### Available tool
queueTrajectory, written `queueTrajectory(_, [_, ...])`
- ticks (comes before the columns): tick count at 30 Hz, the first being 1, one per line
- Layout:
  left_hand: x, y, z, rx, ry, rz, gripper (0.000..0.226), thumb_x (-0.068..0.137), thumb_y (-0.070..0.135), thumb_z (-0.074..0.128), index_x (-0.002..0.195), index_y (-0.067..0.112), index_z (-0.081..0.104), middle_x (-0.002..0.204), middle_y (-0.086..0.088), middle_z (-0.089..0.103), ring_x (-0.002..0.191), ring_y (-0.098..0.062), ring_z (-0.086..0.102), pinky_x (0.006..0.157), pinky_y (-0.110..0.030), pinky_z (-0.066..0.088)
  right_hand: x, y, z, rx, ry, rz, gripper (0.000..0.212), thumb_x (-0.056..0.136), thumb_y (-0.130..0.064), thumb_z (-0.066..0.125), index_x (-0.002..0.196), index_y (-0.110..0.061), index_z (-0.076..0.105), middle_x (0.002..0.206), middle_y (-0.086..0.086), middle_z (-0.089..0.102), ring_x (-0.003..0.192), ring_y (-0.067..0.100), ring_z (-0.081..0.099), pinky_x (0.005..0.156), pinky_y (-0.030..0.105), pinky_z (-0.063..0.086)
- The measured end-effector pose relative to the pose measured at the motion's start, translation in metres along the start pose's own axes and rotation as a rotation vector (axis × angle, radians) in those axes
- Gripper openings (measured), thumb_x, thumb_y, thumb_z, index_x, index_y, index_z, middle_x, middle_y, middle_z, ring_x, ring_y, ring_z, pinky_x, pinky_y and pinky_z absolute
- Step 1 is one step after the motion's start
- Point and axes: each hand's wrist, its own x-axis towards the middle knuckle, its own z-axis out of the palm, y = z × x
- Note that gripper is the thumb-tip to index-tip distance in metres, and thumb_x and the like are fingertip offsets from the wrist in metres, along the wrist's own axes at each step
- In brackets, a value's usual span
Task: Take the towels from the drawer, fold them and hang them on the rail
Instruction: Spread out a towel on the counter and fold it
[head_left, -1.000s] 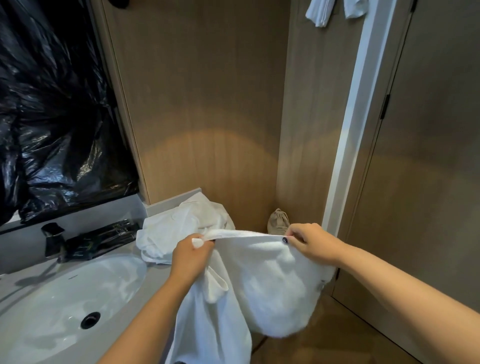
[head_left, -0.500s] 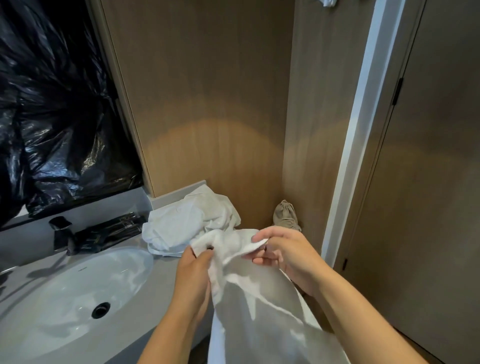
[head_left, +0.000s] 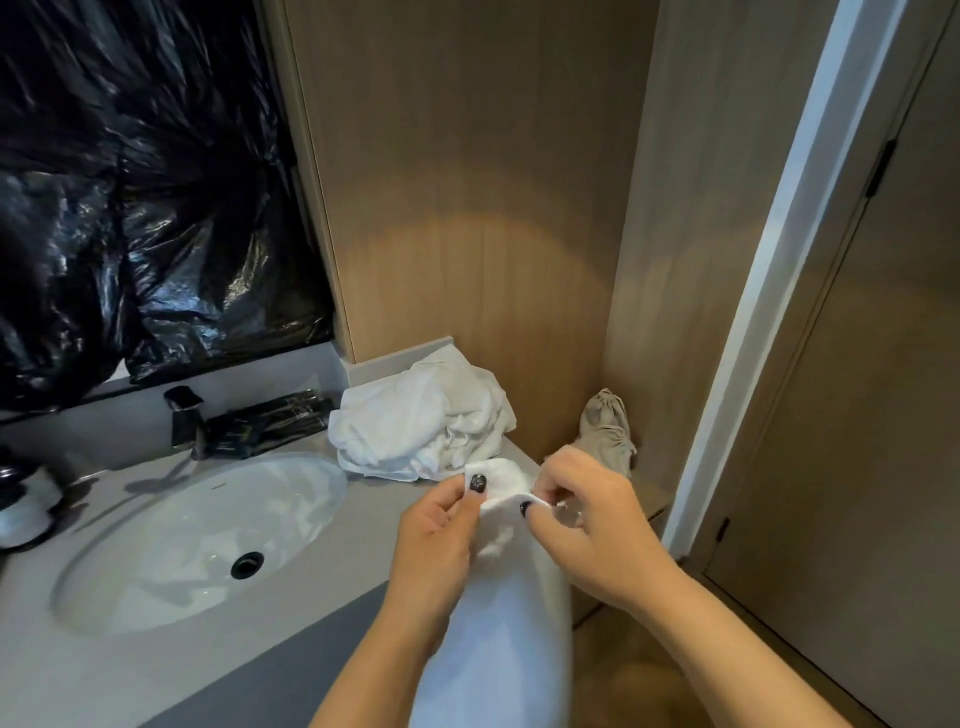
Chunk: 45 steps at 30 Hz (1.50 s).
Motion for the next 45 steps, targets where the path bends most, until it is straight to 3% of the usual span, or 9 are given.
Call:
queueTrajectory(7, [0.003,0.003,-0.010,-0.071,-0.012,0.008,0.023,0.102,0.025,0.053,0.102,0.023,0.076,0.107,-0.018,0.071,0.098,-0.027,0.065,0.090,-0.047,0.052,0.006,-0.009,-0.003,0.222,-0.181,0.068,0.012,0.093,-0.018,0.062,0.095,-0.029,0.062,0.061,0.005,0.052,0.055,0.008,0.041,0.055,0.021,0.035])
queueTrajectory(10, [0.003,0.005,-0.011,-0.125,-0.062,-0.017,0.023,0.098,0.029,0.055,0.103,0.023,0.077,0.107,-0.010,0.074,0.104,-0.024,0.069,0.086,-0.034,0.056,0.009,-0.016,-0.001,0.196,-0.143,0.019,0.008,0.087,-0.020,0.072,0.093,-0.024,0.075,0.078,-0.014,0.070,0.076,0.005,0.065,0.068,0.021,0.050])
queueTrajectory(17, [0.000,0.004,-0.016,-0.298,-0.151,-0.057,0.027,0.086,0.025,0.063,0.106,0.012,0.076,0.106,-0.018,0.074,0.093,-0.021,0.072,0.072,-0.026,0.056,0.017,-0.015,-0.002,0.239,-0.130,0.002,0.003,0.089,-0.021,0.070,0.088,-0.022,0.072,0.082,-0.015,0.068,0.083,0.010,0.064,0.069,0.018,0.048])
queueTrajectory(25, [-0.004,0.004,-0.023,-0.161,-0.318,-0.014,0.037,0.100,0.039,0.052,0.130,0.020,0.064,0.128,-0.011,0.066,0.123,-0.028,0.060,0.104,-0.044,0.047,0.021,-0.013,0.001,0.321,-0.072,0.018,0.007,0.090,-0.017,0.069,0.086,-0.022,0.068,0.081,-0.011,0.065,0.075,0.011,0.060,0.064,0.016,0.045])
queueTrajectory(30, [-0.006,0.010,-0.014,0.014,-0.141,0.138,0.029,0.099,0.032,0.052,0.120,0.029,0.071,0.119,0.004,0.072,0.118,-0.014,0.063,0.101,-0.036,0.049,0.020,-0.013,0.003,0.342,-0.053,0.100,0.013,0.088,-0.021,0.071,0.097,-0.028,0.066,0.081,-0.005,0.064,0.073,0.017,0.058,0.063,0.033,0.047])
queueTrajectory(34, [-0.004,0.010,-0.009,-0.050,0.068,0.166,0.016,0.093,0.012,0.064,0.103,0.021,0.072,0.097,0.000,0.077,0.092,-0.010,0.071,0.074,-0.015,0.053,0.021,-0.017,0.001,0.273,-0.120,0.134,0.021,0.090,-0.022,0.068,0.109,-0.031,0.070,0.095,-0.015,0.066,0.085,-0.004,0.059,0.069,0.012,0.046])
queueTrajectory(36, [-0.003,0.009,-0.009,-0.089,0.107,0.166,0.010,0.091,0.009,0.066,0.097,0.013,0.060,0.086,-0.012,0.074,0.077,-0.020,0.065,0.065,-0.022,0.050,0.025,-0.017,-0.003,0.195,-0.182,0.129,0.014,0.091,-0.027,0.066,0.103,-0.031,0.073,0.097,-0.017,0.067,0.089,-0.002,0.059,0.071,0.015,0.046])
queueTrajectory(39, [0.000,0.006,-0.009,-0.039,0.115,0.219,0.016,0.090,0.008,0.067,0.090,0.012,0.052,0.077,-0.015,0.065,0.071,-0.022,0.054,0.062,-0.027,0.044,0.028,-0.015,-0.008,0.079,-0.212,0.083,0.006,0.092,-0.032,0.066,0.093,-0.029,0.070,0.091,-0.013,0.057,0.078,-0.002,0.051,0.068,0.013,0.039])
queueTrajectory(45, [0.000,-0.003,-0.011,0.133,0.021,0.297,0.016,0.080,0.036,0.070,0.094,0.033,0.061,0.094,0.001,0.068,0.089,-0.018,0.065,0.077,-0.027,0.053,0.034,-0.012,-0.013,0.075,-0.090,0.016,0.007,0.095,-0.027,0.062,0.095,-0.021,0.067,0.102,-0.008,0.053,0.095,0.003,0.053,0.077,0.016,0.045])
